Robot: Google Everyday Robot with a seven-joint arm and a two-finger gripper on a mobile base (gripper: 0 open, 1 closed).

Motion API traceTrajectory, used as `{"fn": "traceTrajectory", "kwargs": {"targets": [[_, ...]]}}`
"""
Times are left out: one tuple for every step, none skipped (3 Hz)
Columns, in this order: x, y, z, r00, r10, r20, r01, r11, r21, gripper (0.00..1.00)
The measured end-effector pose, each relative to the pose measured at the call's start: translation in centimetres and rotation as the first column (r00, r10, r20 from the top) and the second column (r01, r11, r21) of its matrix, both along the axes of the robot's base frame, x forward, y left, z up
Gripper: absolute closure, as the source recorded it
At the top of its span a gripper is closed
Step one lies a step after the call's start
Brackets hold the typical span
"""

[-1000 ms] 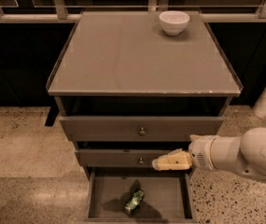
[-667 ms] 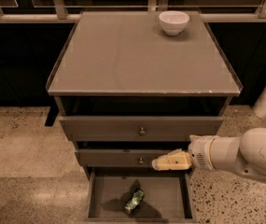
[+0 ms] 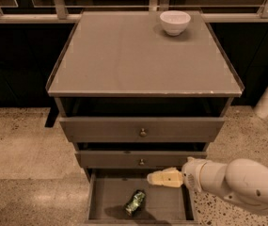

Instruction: Pick green can from bottom drawer and place on counter

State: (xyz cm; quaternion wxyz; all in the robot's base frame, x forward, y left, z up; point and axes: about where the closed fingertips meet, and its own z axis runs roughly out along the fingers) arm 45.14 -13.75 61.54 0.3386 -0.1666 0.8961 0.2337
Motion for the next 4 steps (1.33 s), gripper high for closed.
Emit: {"fn": "traceTrajectory", "kwargs": {"targets": [[-0.7, 0.9, -6.2, 0.9983, -0.037, -0.045, 0.04, 0.998, 0.053, 0.0], [-1.0, 1.4, -10.6, 0.9958, -0.04, -0.082, 0.049, 0.993, 0.106, 0.0], [-1.5, 1.9, -11.9, 0.9936, -0.037, -0.107, 0.051, 0.99, 0.129, 0.0], [-1.1, 1.7, -13.9, 0.9889, -0.074, -0.129, 0.094, 0.984, 0.154, 0.0]]}}
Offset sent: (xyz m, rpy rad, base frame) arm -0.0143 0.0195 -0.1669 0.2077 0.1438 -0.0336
